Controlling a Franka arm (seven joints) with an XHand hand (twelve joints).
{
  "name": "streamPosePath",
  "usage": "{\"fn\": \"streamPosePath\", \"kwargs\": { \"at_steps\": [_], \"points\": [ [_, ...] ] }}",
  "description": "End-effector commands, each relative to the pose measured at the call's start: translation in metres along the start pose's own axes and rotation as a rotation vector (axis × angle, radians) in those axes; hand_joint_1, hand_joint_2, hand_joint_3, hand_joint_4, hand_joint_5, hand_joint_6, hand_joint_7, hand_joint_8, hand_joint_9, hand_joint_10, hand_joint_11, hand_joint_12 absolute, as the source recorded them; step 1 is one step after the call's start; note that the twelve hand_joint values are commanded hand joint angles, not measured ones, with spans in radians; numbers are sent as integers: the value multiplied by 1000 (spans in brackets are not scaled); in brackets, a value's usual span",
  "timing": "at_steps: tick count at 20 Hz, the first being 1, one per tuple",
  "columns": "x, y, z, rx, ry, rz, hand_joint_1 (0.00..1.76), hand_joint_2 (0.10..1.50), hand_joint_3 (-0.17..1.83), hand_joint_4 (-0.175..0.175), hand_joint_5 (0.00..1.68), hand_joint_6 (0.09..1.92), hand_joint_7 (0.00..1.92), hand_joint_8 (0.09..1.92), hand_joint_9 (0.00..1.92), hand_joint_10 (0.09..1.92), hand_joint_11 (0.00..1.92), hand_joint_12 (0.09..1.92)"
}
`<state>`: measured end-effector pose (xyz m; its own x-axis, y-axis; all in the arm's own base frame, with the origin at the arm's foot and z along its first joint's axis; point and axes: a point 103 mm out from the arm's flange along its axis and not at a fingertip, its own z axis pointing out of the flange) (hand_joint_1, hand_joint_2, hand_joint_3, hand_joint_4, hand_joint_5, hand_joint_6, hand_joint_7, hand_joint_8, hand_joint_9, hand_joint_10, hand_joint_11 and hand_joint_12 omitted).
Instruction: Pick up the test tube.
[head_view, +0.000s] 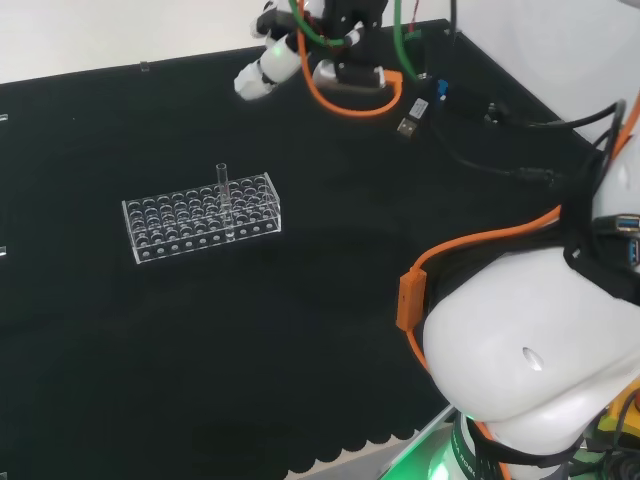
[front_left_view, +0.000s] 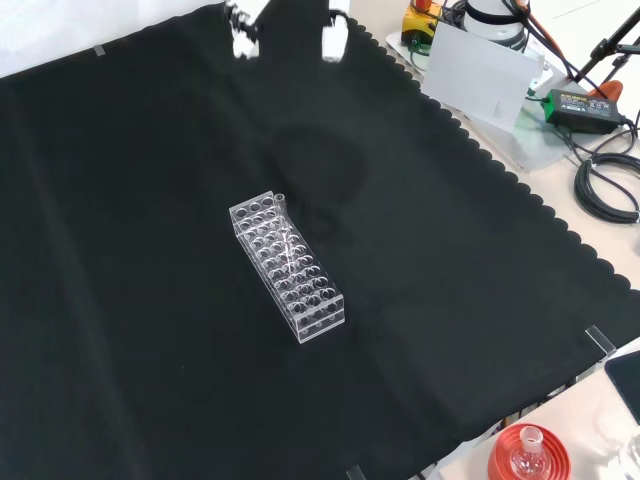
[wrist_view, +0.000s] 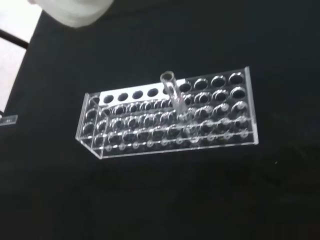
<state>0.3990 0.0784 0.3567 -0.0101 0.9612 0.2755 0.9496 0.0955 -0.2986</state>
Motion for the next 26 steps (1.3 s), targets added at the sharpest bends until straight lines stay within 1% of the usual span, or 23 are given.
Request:
{"fn": "streamPosePath", "kwargs": {
  "at_steps": [1,6,11,16,22,26],
  "points": [
    [21,26,38,35,11,-7,807,779,363,-31,285,87,227,812,155,935,0,1457],
    [23,41,65,52,34,3,821,780,374,-34,294,87,242,820,166,939,0,1456],
    [22,56,94,77,43,8,829,778,383,-36,302,87,252,823,175,940,0,1458],
    [22,67,111,77,65,7,838,776,391,-38,310,90,261,826,183,941,0,1461],
    [19,80,135,94,71,3,853,772,406,-40,326,100,282,830,202,941,0,1465],
    [19,91,147,100,56,-14,867,759,434,-41,347,120,302,824,219,932,0,1475]
  ]
}}
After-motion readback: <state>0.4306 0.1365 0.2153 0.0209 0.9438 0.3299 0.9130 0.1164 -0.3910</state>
